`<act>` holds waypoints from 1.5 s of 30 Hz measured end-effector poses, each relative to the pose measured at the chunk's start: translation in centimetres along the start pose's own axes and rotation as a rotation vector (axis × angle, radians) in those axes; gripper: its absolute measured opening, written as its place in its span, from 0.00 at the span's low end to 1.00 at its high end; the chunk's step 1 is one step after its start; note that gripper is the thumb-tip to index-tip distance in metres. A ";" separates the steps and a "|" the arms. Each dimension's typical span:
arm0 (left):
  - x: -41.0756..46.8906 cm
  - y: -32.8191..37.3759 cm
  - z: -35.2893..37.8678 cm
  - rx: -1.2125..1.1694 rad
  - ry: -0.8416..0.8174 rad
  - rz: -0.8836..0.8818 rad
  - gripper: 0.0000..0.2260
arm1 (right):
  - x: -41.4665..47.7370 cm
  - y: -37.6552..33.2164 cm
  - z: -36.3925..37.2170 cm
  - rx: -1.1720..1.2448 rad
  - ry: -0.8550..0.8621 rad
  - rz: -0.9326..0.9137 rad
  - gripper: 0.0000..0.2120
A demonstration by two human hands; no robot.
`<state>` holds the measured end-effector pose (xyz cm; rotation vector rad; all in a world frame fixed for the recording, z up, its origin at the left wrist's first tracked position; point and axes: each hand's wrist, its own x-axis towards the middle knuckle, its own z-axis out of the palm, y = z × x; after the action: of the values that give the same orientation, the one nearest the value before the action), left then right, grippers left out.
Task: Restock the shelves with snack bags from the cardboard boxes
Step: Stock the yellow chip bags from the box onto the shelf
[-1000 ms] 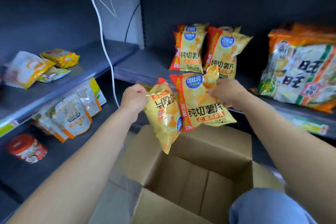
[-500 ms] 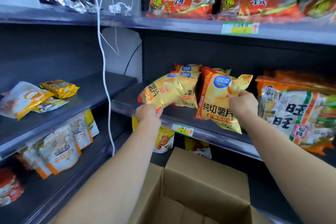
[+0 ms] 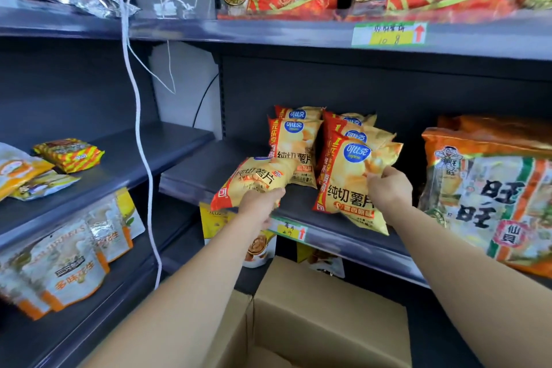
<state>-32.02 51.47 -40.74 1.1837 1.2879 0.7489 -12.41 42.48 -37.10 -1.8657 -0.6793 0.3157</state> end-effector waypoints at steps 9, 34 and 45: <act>1.6 -0.5 -0.8 0.870 0.496 0.268 0.44 | 0.3 2.8 2.4 -0.188 -0.084 0.040 0.30; 3.7 -0.5 4.6 0.424 0.209 0.408 0.43 | 1.0 5.8 2.3 -0.375 -0.185 -0.052 0.41; 4.1 -0.5 5.1 0.480 0.404 0.451 0.27 | 0.1 5.7 1.5 -0.409 -0.194 -0.059 0.35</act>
<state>-26.44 53.94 -43.14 1.8149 1.6111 1.0815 -11.36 42.20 -42.86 -2.2148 -0.9872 0.3412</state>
